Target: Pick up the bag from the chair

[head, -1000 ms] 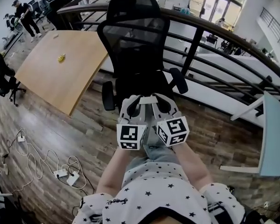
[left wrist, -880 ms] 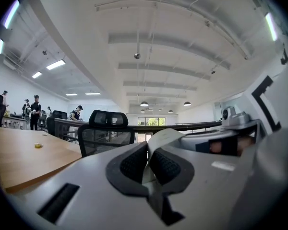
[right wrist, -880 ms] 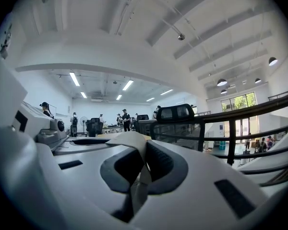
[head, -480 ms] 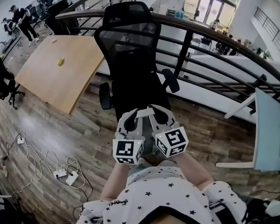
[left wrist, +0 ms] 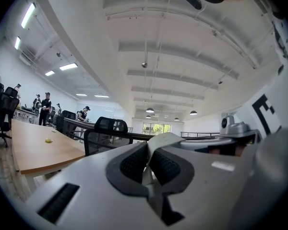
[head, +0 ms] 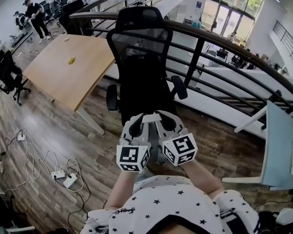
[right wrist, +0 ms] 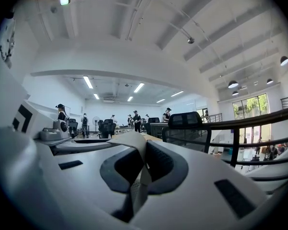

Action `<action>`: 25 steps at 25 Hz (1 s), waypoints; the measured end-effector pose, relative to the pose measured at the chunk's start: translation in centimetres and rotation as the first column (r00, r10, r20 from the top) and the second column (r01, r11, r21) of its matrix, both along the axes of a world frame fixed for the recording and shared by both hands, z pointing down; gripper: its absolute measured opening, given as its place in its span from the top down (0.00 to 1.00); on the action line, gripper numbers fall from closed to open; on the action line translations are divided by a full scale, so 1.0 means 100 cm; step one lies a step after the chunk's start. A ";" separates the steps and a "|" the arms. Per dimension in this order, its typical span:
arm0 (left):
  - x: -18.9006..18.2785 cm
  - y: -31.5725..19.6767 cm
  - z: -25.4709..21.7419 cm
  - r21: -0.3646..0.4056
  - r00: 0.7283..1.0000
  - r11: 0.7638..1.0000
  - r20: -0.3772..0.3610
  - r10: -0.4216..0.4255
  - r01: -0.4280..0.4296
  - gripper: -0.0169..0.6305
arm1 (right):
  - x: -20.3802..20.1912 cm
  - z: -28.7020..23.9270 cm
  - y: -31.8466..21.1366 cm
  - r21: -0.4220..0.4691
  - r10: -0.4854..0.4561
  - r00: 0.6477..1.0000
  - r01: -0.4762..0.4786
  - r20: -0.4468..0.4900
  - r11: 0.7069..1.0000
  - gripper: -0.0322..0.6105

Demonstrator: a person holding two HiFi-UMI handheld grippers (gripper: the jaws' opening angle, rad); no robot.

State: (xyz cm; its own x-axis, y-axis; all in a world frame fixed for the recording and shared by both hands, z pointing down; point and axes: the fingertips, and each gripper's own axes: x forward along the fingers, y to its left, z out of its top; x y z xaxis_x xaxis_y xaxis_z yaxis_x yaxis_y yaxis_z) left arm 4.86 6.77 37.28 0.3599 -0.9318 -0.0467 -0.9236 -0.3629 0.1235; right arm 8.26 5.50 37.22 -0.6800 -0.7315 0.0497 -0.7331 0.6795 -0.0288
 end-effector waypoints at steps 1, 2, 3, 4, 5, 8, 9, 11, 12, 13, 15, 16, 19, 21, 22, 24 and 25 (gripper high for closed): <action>0.001 0.002 0.000 -0.004 1.000 1.000 0.000 0.001 -0.001 0.95 | 0.002 0.000 0.002 -0.002 0.001 1.000 -0.001 0.002 1.000 0.95; 0.003 0.004 0.001 -0.008 1.000 1.000 0.000 0.003 -0.003 0.95 | 0.003 0.001 0.004 -0.003 0.002 1.000 -0.002 0.005 1.000 0.95; 0.004 0.005 0.001 -0.012 1.000 1.000 0.000 0.005 -0.005 0.95 | 0.004 0.001 0.005 -0.006 0.004 1.000 -0.004 0.008 1.000 0.95; 0.005 0.006 0.002 -0.016 1.000 1.000 0.001 0.008 -0.008 0.95 | 0.005 0.003 0.007 -0.009 0.007 1.000 -0.007 0.011 1.000 0.95; 0.006 0.008 0.003 -0.017 1.000 1.000 0.003 0.011 -0.011 0.95 | 0.006 0.004 0.008 -0.012 0.009 1.000 -0.008 0.014 1.000 0.95; 0.009 0.012 0.003 -0.013 1.000 1.000 0.011 0.022 -0.022 0.95 | 0.008 0.004 0.012 -0.013 0.011 1.000 -0.011 0.017 1.000 0.95; 0.010 0.013 0.003 -0.010 1.000 1.000 0.014 0.026 -0.026 0.95 | 0.009 0.004 0.013 -0.010 0.010 1.000 -0.010 0.017 1.000 0.95; 0.011 0.014 0.001 -0.007 0.999 0.999 0.020 0.033 -0.032 0.95 | 0.010 0.003 0.016 -0.009 0.008 1.000 -0.007 0.019 1.000 0.95; 0.011 0.014 0.001 -0.006 0.999 0.999 0.022 0.035 -0.035 0.95 | 0.010 0.003 0.016 -0.010 0.007 1.000 -0.007 0.020 1.000 0.95; 0.010 0.014 0.001 -0.005 0.999 0.999 0.022 0.037 -0.037 0.95 | 0.010 0.003 0.016 -0.011 0.007 1.000 -0.007 0.022 1.000 0.95; 0.010 0.013 0.000 -0.005 0.999 0.999 0.022 0.043 -0.043 0.95 | 0.009 0.003 0.015 -0.014 0.008 1.000 -0.007 0.025 1.000 0.95; 0.010 0.012 0.000 -0.005 0.999 0.999 0.021 0.047 -0.047 0.95 | 0.009 0.003 0.015 -0.016 0.008 1.000 -0.008 0.028 1.000 0.95; 0.009 0.009 0.001 -0.007 0.998 0.998 0.019 0.056 -0.056 0.95 | 0.008 0.003 0.013 -0.021 0.009 0.999 -0.008 0.036 1.000 0.95; 0.008 0.007 0.002 -0.008 0.998 0.998 0.018 0.062 -0.062 0.95 | 0.006 0.003 0.011 -0.023 0.009 0.999 -0.008 0.040 1.000 0.95; 0.008 0.005 0.002 -0.008 0.998 0.998 0.017 0.066 -0.066 0.95 | 0.006 0.003 0.009 -0.024 0.011 0.999 -0.010 0.043 1.000 0.95; 0.007 0.001 0.002 -0.007 0.997 0.997 0.013 0.072 -0.072 0.95 | 0.005 0.003 0.005 -0.023 0.014 0.999 -0.013 0.046 1.000 0.95; 0.007 -0.001 0.002 -0.006 0.997 0.997 0.012 0.075 -0.075 0.95 | 0.005 0.002 0.002 -0.022 0.016 0.999 -0.015 0.047 1.000 0.95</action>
